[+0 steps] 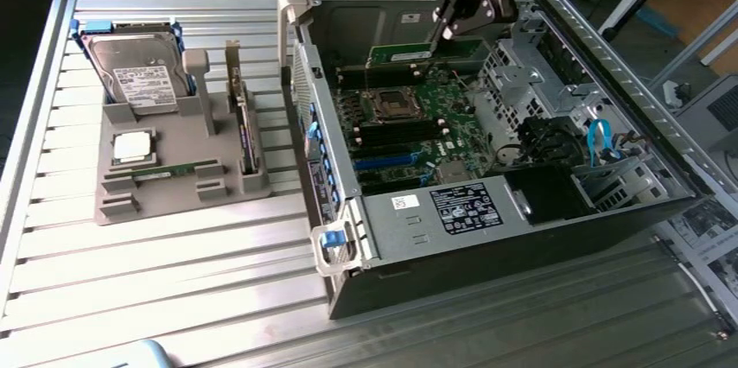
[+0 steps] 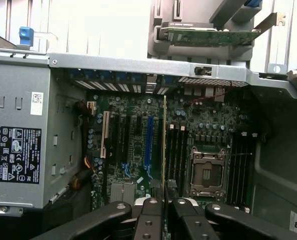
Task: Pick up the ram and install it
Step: 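Pick up the ram and move it above insertion slot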
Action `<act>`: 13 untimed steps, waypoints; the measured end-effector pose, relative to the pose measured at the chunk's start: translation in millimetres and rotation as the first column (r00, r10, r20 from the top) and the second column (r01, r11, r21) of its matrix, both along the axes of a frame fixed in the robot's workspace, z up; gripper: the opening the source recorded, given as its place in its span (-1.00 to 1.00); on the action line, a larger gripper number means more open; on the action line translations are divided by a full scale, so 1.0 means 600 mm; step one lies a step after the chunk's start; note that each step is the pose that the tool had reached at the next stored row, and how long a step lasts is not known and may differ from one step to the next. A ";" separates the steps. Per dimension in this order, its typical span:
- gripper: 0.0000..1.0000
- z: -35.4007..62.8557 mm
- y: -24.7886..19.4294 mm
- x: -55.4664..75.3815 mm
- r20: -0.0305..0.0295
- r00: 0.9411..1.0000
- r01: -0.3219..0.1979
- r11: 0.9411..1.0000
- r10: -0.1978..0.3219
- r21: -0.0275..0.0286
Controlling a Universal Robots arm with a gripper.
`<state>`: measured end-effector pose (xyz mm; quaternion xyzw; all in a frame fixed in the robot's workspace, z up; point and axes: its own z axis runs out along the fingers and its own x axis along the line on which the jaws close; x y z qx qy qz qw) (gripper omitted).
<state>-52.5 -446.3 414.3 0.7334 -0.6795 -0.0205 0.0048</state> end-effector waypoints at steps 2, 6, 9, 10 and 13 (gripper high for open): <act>-0.73 0.000 0.0000 0.002 0.000 1.000 0.000 1.000 0.000 0.000; -0.73 0.000 0.0000 0.007 0.000 1.000 0.000 1.000 0.000 0.000; -0.73 0.000 0.0001 0.011 0.000 1.000 0.000 1.000 0.000 0.000; -0.73 0.000 0.0001 0.012 0.000 1.000 0.000 1.000 0.000 0.000; -0.73 0.000 0.0002 0.014 0.000 1.000 0.000 1.000 0.000 0.000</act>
